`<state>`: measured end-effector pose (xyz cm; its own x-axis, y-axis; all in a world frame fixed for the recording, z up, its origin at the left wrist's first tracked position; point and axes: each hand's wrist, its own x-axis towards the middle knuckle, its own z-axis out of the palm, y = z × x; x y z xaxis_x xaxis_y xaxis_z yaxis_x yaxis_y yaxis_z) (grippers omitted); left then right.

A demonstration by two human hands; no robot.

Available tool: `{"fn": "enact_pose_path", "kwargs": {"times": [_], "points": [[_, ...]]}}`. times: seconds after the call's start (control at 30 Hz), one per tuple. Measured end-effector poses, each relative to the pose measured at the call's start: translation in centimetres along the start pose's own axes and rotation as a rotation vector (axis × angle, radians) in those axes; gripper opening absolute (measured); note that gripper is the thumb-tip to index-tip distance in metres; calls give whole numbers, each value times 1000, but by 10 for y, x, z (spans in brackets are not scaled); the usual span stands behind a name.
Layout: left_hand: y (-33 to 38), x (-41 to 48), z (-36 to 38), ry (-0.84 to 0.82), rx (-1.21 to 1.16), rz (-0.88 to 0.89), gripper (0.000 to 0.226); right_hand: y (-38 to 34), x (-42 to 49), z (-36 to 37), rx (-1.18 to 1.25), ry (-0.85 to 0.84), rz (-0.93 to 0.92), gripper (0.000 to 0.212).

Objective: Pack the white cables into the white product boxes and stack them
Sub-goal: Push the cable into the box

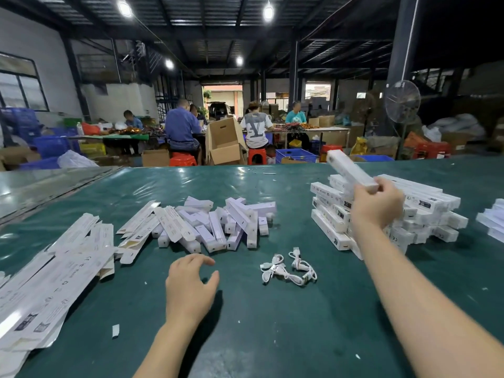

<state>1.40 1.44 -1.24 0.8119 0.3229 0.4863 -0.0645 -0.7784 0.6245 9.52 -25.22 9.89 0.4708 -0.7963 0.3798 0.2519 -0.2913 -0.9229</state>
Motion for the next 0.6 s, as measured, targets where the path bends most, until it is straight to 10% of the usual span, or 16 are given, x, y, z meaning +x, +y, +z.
{"fn": "enact_pose_path", "kwargs": {"times": [0.43,0.6], "points": [[-3,8,-15,82,32,-20,14,44,-95,0,-85,-438,7,38],[-62,35,-85,375,233,-544,34,59,-130,-12,-210,-725,-211,22]]}}
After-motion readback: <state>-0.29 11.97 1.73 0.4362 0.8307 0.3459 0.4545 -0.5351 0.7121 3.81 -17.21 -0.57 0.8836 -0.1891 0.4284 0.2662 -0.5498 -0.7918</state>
